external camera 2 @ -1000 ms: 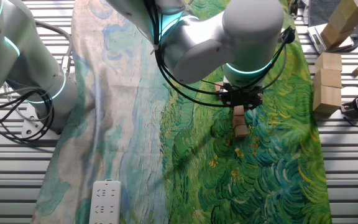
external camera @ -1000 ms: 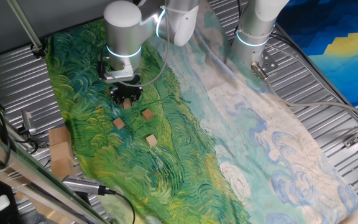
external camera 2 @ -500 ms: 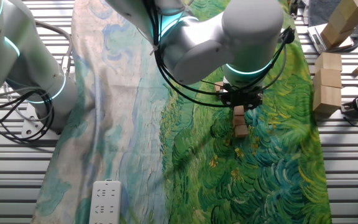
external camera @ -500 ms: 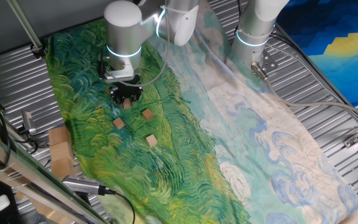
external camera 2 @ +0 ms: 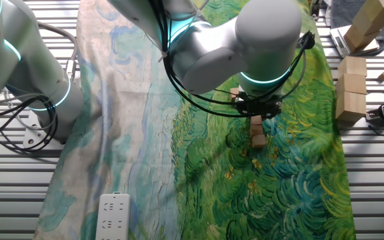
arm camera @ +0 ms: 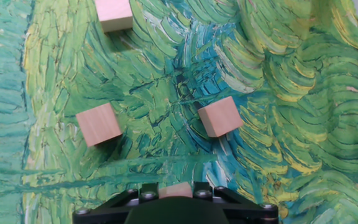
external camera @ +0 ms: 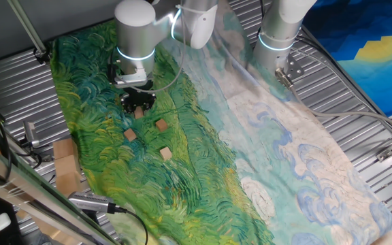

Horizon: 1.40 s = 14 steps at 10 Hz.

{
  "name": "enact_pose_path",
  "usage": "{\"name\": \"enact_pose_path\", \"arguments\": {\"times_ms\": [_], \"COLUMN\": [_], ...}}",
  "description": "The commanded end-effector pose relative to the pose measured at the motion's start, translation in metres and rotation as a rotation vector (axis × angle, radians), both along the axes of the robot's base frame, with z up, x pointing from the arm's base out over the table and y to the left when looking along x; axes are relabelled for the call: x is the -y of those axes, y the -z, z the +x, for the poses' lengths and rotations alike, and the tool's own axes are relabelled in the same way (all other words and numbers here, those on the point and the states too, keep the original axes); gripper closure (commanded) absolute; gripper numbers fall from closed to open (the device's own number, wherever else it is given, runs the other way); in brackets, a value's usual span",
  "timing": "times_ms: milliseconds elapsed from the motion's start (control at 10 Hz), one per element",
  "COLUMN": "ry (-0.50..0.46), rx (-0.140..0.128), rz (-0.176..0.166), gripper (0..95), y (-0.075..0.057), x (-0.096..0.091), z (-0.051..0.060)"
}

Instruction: Stack the blocks into a pyramid shape

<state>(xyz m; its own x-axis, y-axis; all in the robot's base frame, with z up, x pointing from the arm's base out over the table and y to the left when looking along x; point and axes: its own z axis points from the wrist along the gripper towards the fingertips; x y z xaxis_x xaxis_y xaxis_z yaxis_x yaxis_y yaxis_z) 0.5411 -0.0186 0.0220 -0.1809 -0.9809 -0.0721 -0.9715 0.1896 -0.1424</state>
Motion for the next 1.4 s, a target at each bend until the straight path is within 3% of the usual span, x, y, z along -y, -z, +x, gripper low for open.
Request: {"name": "enact_pose_path", "arguments": {"times_ms": [100,500,800,1400], "ry": [-0.001,0.002,-0.007,0.011], "rx": [-0.003,-0.001,0.0,-0.003], "rz": [0.003,-0.004,0.009,0.012], "gripper": [95.0,95.0,38.0,38.0], "y": [0.0021,0.0029,0.0037,0.0006], "x": [0.0002,0.0003,0.0003,0.0005], "z": [-0.0005,-0.0004,-0.0004,-0.0011]}}
